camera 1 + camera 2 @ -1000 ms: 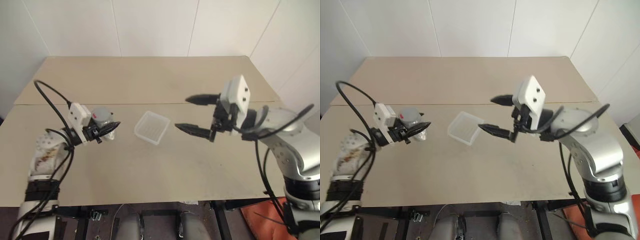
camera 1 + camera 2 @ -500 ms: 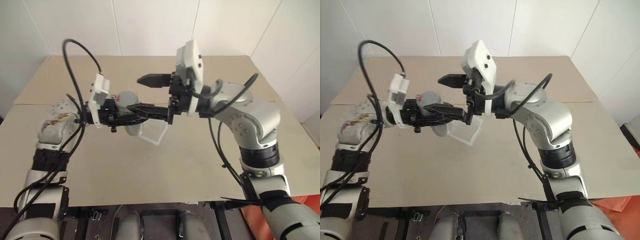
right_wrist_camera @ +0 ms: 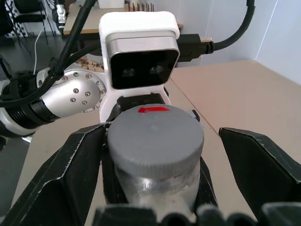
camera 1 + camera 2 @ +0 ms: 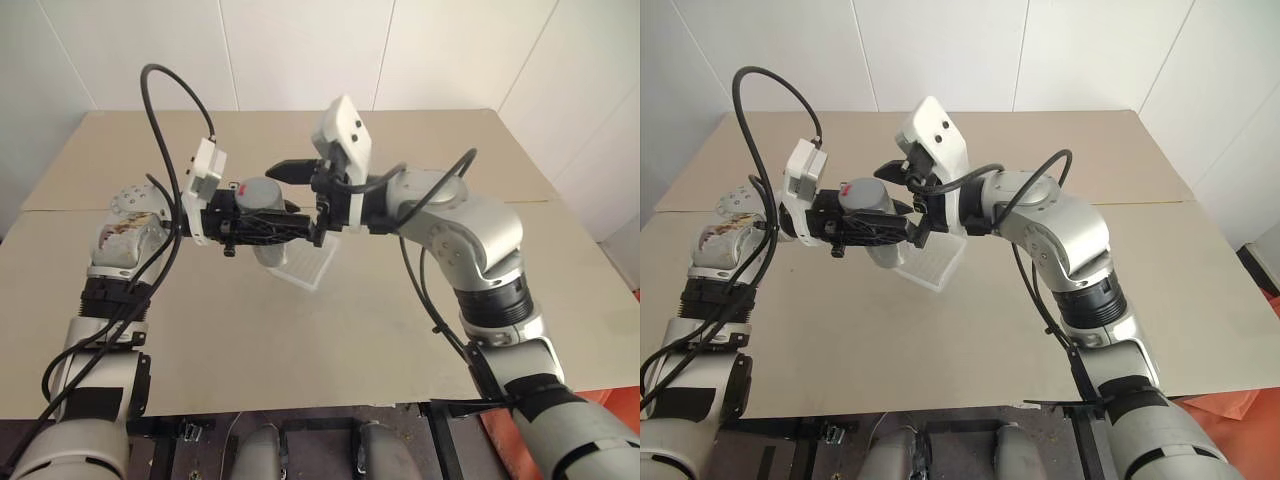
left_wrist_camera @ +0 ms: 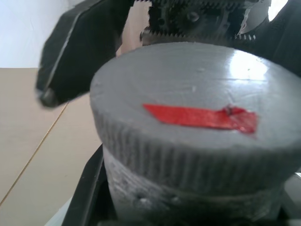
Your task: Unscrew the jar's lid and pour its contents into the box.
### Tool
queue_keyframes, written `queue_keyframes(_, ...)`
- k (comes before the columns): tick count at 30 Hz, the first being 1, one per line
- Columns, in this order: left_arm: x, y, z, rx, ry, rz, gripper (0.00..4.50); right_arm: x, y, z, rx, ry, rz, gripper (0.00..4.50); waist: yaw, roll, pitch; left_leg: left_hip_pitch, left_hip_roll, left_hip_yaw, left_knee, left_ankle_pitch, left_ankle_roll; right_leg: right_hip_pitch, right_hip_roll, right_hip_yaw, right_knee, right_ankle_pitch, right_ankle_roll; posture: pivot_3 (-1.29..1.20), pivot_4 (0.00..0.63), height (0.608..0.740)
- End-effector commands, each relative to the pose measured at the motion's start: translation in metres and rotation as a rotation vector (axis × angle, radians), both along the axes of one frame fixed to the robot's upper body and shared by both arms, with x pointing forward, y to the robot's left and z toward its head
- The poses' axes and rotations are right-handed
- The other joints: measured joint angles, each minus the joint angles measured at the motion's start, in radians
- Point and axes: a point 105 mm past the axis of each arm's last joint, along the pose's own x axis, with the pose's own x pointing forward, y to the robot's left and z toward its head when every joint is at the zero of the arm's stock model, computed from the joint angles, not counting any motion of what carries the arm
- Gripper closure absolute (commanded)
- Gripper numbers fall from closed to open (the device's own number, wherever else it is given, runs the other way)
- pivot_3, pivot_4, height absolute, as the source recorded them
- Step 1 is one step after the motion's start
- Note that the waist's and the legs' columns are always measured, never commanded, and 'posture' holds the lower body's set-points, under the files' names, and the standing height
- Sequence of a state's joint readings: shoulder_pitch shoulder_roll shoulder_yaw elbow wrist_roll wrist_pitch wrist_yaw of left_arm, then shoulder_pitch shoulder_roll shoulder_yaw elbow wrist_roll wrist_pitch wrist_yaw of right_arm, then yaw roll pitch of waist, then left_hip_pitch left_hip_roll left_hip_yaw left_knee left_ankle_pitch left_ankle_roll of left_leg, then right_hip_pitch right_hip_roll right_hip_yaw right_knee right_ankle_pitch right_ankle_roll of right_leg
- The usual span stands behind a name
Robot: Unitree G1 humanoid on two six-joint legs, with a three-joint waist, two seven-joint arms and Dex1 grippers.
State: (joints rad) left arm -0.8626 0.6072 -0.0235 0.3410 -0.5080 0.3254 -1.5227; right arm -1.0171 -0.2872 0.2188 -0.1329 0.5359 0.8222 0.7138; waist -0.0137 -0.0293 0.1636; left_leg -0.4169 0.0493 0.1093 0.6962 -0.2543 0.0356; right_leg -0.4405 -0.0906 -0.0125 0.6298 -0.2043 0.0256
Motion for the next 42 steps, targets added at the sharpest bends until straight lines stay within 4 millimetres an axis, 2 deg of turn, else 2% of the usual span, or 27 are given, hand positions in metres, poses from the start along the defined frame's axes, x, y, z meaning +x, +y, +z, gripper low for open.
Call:
queue_keyframes(1, -0.002, -0.002, 0.011, 0.013, -0.069, -0.019, 2.56, -0.007, 0.001, 0.019, 0.041, -0.043, 0.032, 0.38, 0.000, 0.000, 0.000, 0.000, 0.000, 0.000, 0.000, 0.000, 0.000, 0.000, 0.000, 0.000, 0.000, 0.000, 0.000, 0.00, 0.150, 0.740)
queue_keyframes(6, -0.006, 0.001, 0.012, 0.021, -0.086, -0.028, 2.56, -0.012, 0.001, 0.024, 0.087, -0.029, 0.090, 1.74, 0.000, 0.000, 0.000, 0.000, 0.000, 0.000, 0.000, 0.000, 0.000, 0.000, 0.000, 0.000, 0.000, 0.000, 0.000, 0.00, 0.150, 0.740)
queue_keyframes(10, -0.013, 0.006, 0.018, 0.017, -0.090, -0.077, 2.56, -0.029, -0.006, 0.028, 0.123, -0.035, 0.292, 1.74, 0.001, 0.000, 0.000, 0.000, 0.000, 0.000, 0.000, 0.000, 0.000, 0.000, 0.000, 0.000, 0.000, 0.000, 0.000, 0.00, 0.150, 0.740)
queue_keyframes(14, -0.039, 0.005, 0.027, 0.005, -0.077, -0.204, 2.56, -0.047, -0.020, 0.022, 0.080, -0.048, 0.662, 1.74, -0.001, 0.000, 0.000, -0.001, 0.000, 0.000, 0.000, 0.000, 0.001, 0.000, 0.000, 0.000, -0.001, 0.000, 0.001, 0.00, 0.150, 0.740)
queue_keyframes(16, -0.048, 0.002, 0.027, 0.022, -0.084, -0.249, 2.56, -0.046, -0.023, 0.020, 0.039, -0.063, 0.793, 1.74, -0.002, 0.001, 0.000, -0.001, 0.000, -0.001, 0.000, -0.001, 0.001, 0.000, 0.000, 0.000, -0.001, 0.000, 0.001, 0.00, 0.150, 0.740)
queue_keyframes(18, -0.052, 0.001, 0.027, 0.030, -0.089, -0.267, 2.56, -0.039, -0.016, 0.017, -0.021, -0.096, 0.818, 1.74, -0.006, 0.001, 0.001, 0.000, 0.000, -0.001, 0.000, -0.001, 0.001, 0.000, 0.001, 0.001, 0.000, 0.000, 0.001, 0.00, 0.150, 0.740)
queue_keyframes(21, -0.052, 0.001, 0.026, 0.029, -0.093, -0.267, 2.56, -0.029, -0.008, 0.019, -0.016, -0.108, 0.796, 1.74, -0.007, 0.001, 0.001, 0.001, 0.001, -0.001, 0.000, 0.000, 0.000, 0.000, 0.001, 0.001, 0.000, 0.000, 0.001, 0.00, 0.150, 0.740)
queue_keyframes(23, -0.052, 0.003, 0.025, 0.027, -0.093, -0.258, 2.56, -0.024, -0.007, 0.018, -0.013, -0.102, 0.768, 1.02, -0.005, 0.001, 0.001, 0.001, 0.001, -0.001, 0.000, 0.000, 0.000, 0.000, 0.001, 0.000, 0.001, 0.000, 0.001, 0.00, 0.150, 0.740)
queue_keyframes(24, -0.051, 0.005, 0.024, 0.027, -0.089, -0.246, 2.56, -0.020, -0.008, 0.018, -0.010, -0.090, 0.735, 0.84, -0.004, 0.001, 0.001, 0.001, 0.001, -0.001, 0.000, 0.000, 0.000, 0.000, 0.001, 0.000, 0.000, 0.000, 0.001, 0.00, 0.150, 0.740)
queue_keyframes(26, -0.046, 0.011, 0.021, 0.029, -0.083, -0.204, 2.56, -0.015, -0.015, 0.020, 0.022, -0.099, 0.662, 0.17, 0.001, 0.001, 0.001, 0.000, 0.000, -0.001, 0.000, 0.000, 0.000, -0.001, 0.001, 0.000, 0.000, 0.000, 0.001, 0.00, 0.150, 0.740)
queue_keyframes(27, -0.042, 0.015, 0.020, 0.030, -0.086, -0.174, 2.56, -0.010, -0.019, 0.021, 0.040, -0.091, 0.601, 0.04, 0.004, 0.001, 0.001, 0.000, 0.000, -0.001, 0.000, 0.000, 0.000, -0.001, 0.000, 0.000, 0.000, 0.000, 0.001, 0.00, 0.150, 0.740)
queue_keyframes(30, -0.034, 0.024, 0.019, 0.020, -0.071, -0.104, 2.56, -0.001, -0.036, 0.018, 0.059, -0.086, 0.419, 0.04, 0.011, 0.001, 0.001, -0.001, 0.000, -0.001, 0.000, 0.000, 0.000, 0.000, -0.001, -0.001, 0.000, 0.000, 0.001, 0.00, 0.150, 0.740)
queue_keyframes(32, -0.027, 0.030, 0.017, 0.016, -0.064, -0.053, 2.56, -0.001, -0.047, 0.018, 0.075, -0.095, 0.301, 0.04, 0.012, 0.001, 0.001, -0.002, 0.000, -0.001, 0.001, 0.000, -0.001, -0.001, -0.001, -0.001, -0.001, 0.000, 0.001, 0.00, 0.150, 0.740)
queue_keyframes(35, -0.016, 0.034, 0.013, 0.016, -0.067, 0.019, 2.56, -0.008, -0.050, 0.023, 0.104, -0.084, 0.169, 0.04, 0.011, 0.001, 0.001, -0.002, 0.000, 0.000, 0.000, 0.001, -0.001, -0.002, 0.000, -0.001, 0.000, 0.000, 0.001, 0.00, 0.150, 0.740)
queue_keyframes(38, -0.009, 0.032, 0.013, -0.010, -0.053, 0.038, 2.56, -0.018, -0.036, 0.026, 0.103, -0.098, 0.102, 0.04, -0.001, 0.001, 0.001, -0.003, 0.000, 0.000, 0.000, 0.004, -0.007, -0.003, 0.000, -0.001, 0.001, 0.000, 0.001, 0.00, 0.150, 0.740)
queue_keyframes(42, -0.005, 0.024, 0.009, -0.008, -0.044, 0.018, 2.56, -0.025, -0.015, 0.030, 0.117, -0.102, 0.067, 0.04, -0.004, 0.001, 0.001, -0.003, 0.000, -0.001, 0.000, 0.003, -0.005, -0.003, 0.001, -0.001, 0.001, 0.000, 0.001, 0.00, 0.150, 0.740)
